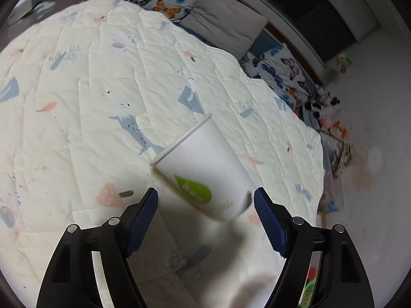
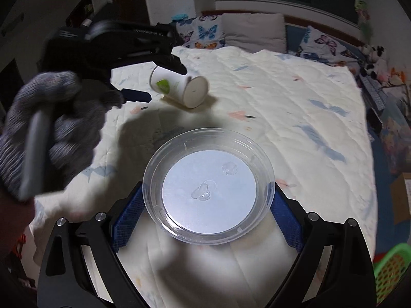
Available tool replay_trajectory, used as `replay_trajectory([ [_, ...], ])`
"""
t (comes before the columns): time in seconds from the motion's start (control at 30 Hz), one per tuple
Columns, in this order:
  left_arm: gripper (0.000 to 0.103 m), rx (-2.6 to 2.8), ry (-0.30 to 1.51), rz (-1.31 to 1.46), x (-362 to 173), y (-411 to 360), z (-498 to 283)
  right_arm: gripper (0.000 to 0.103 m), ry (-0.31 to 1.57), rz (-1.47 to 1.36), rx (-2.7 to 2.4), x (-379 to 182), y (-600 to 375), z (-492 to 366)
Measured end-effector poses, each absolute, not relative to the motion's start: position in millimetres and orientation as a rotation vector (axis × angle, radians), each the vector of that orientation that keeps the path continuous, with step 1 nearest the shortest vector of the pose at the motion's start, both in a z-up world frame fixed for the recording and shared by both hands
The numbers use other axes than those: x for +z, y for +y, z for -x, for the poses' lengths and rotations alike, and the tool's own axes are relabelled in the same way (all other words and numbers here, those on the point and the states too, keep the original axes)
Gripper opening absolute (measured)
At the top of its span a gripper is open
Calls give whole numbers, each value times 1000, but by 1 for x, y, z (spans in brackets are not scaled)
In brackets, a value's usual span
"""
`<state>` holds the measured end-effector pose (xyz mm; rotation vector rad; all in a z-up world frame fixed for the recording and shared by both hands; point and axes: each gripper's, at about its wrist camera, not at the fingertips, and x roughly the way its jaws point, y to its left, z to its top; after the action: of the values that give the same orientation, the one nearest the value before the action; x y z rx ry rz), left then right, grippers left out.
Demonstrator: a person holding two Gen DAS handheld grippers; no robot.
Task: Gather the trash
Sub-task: 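Grasp the clear round lid with the right gripper while the left grasps the paper cup, then drop the lid into the basket with the right gripper while the left drops the paper cup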
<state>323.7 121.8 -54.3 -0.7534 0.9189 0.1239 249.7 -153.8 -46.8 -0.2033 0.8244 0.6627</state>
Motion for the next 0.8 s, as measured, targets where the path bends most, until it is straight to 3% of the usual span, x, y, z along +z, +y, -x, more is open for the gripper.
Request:
replay_trajectory([
  [0.5,75,179,939,865,-72,132,-356,92,814,111,524,-35,-238,-203],
  [0.8,62,79,928,789,-62,120,-350,92,828,37,405,-40,-288,-185],
])
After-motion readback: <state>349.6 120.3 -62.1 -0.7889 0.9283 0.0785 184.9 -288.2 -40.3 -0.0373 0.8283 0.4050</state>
